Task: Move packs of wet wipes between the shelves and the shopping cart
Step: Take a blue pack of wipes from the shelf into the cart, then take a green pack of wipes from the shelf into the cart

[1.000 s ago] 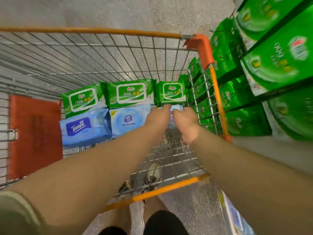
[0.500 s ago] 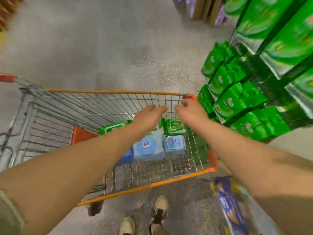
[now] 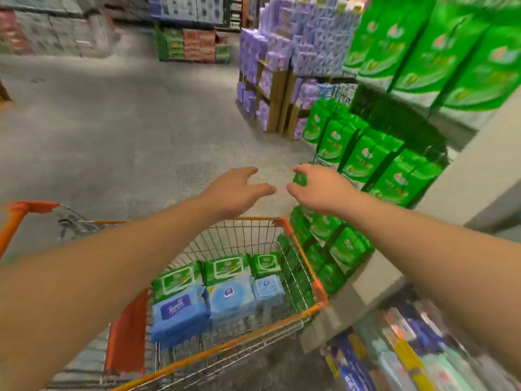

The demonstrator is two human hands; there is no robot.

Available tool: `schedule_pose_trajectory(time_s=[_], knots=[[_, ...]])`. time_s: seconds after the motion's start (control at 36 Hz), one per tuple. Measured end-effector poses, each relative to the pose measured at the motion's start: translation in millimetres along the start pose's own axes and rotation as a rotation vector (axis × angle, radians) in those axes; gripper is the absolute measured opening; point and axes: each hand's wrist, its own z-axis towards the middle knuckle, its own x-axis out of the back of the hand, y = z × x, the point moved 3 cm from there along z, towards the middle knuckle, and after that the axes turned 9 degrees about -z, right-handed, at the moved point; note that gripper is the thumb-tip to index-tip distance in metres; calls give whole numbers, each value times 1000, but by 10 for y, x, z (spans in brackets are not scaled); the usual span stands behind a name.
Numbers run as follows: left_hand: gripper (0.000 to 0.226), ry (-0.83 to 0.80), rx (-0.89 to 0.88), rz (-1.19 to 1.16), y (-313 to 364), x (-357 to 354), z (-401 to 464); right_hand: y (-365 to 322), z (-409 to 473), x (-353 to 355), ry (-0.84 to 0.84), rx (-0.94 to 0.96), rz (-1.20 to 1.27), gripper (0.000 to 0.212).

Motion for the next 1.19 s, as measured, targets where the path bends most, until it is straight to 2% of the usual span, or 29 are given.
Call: schedule_pose_trajectory(time_s=[0.19, 0.36, 0.47, 0.58, 0.72, 0.83, 0.94, 1.03, 1.19], knots=[[76, -73, -199, 14, 494, 52, -256, 180, -597, 473, 54, -116, -90, 56], [67, -169, -359, 34, 1010, -219, -399, 558, -1120, 712, 40, -245, -115, 61], [97, -265, -402, 56, 1399, -517, -429, 940, -1533, 869, 40, -339, -108, 62], [106, -323, -503, 68, 1915, -845, -485, 1425, -1999, 997, 86, -451, -86, 57], [77, -361, -622, 48, 2555, -1326, -590, 2006, -2647, 1095, 130, -597, -84, 57], [82, -401, -687, 63, 2977, -1717, -682, 2424, -3124, 1125, 145, -692, -59, 51], [79, -429, -709, 93, 3317, -2088, -756, 2829, -3507, 1088, 183, -791, -7, 56], [85, -465, -721, 70, 3561, -2333, -835, 3063, -3707, 1065, 212, -812, 25, 52], [71, -486, -750, 70, 3907, -2750, -911, 3412, -3842, 1062, 222, -821, 53, 51]])
